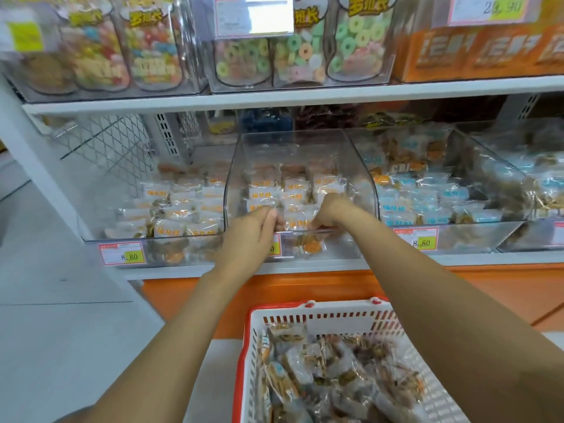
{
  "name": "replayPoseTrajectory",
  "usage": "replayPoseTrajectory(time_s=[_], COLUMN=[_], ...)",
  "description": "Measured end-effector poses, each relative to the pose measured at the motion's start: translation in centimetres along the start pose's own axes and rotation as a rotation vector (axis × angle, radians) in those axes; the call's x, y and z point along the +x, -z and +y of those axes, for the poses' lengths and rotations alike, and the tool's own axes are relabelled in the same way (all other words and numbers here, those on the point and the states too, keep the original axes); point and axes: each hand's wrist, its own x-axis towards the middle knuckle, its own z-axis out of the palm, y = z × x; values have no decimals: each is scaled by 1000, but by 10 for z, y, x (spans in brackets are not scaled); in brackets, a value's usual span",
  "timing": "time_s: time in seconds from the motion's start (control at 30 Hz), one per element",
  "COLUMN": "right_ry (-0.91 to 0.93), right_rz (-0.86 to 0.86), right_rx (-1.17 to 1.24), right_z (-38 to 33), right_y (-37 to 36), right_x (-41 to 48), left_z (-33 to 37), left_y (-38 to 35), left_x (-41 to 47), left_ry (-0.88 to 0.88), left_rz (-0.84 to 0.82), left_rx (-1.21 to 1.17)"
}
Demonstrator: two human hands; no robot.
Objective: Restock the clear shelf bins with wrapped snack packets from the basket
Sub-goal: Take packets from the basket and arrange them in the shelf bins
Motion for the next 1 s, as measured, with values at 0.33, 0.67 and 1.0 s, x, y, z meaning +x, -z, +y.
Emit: replayPoseTrajectory(time_s=[0.33, 0.67, 1.0], right_ry=[285, -34, -355], right_rz=[604, -793, -671], right_rx=[296, 18, 721], right_z=[34, 70, 77], right_y=[-70, -251, -277], right_x=[-91, -162, -163], left_z=[-23, -65, -26], left_y=[-39, -57, -89], left_x=[-120, -201, -233], left_ry=[49, 319, 1048], left_rz=[-408, -1073, -1105], left_rx=[197, 294, -323])
